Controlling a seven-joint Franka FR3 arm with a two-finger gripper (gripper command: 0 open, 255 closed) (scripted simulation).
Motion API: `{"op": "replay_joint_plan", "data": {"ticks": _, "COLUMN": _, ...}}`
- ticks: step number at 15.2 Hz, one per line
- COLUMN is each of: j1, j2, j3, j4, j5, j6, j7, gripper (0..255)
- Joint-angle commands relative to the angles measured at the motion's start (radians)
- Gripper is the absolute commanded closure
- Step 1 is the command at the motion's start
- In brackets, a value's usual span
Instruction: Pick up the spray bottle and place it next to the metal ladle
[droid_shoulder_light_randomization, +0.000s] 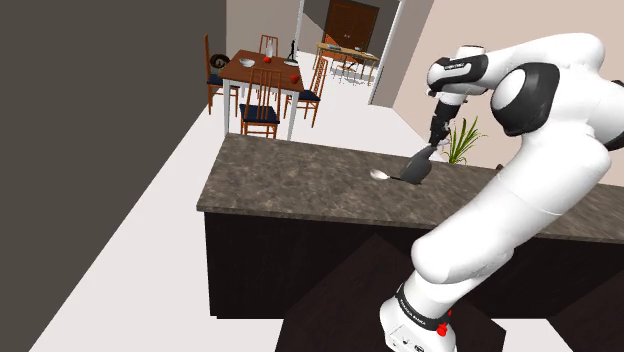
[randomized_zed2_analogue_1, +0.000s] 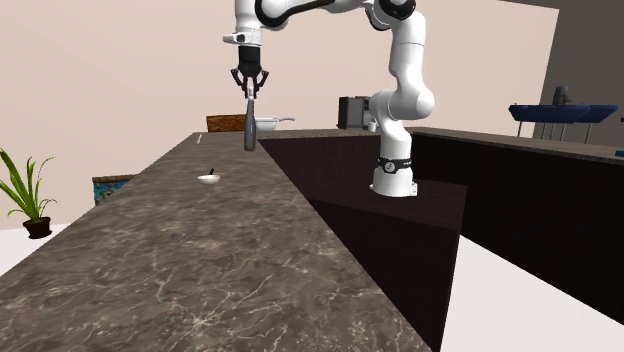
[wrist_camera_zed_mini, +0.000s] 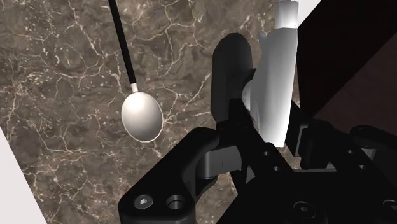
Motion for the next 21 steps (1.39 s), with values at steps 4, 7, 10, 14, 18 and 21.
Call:
{"op": "replay_joint_plan", "data": {"ticks": 4, "j1": -0.052, "j2": 0.074, "j3": -0.074, "j4": 0.070, "j5": 0.048, "j6": 0.010, "j7": -0.143, "gripper": 255}}
{"op": "replay_joint_plan", "data": {"ticks": 7, "j1": -0.093, "j2": 0.137, "j3": -0.116, "j4": 0.128, "j5": 0.095, "j6": 0.012, "j7": -0.238, "gripper": 255}}
{"op": "replay_joint_plan", "data": {"ticks": 10, "j1": -0.144, "j2": 0.212, "j3": -0.150, "j4": 0.198, "j5": 0.155, "j6": 0.007, "j7": -0.337, "gripper": 255}}
{"op": "replay_joint_plan", "data": {"ticks": 14, "j1": -0.233, "j2": 0.327, "j3": -0.178, "j4": 0.312, "j5": 0.249, "j6": -0.014, "j7": -0.466, "gripper": 255}}
{"op": "replay_joint_plan", "data": {"ticks": 18, "j1": -0.233, "j2": 0.330, "j3": -0.173, "j4": 0.262, "j5": 0.251, "j6": 0.039, "j7": -0.464, "gripper": 255}}
{"op": "replay_joint_plan", "data": {"ticks": 21, "j1": -0.233, "j2": 0.335, "j3": -0.171, "j4": 0.227, "j5": 0.255, "j6": 0.078, "j7": -0.465, "gripper": 255}}
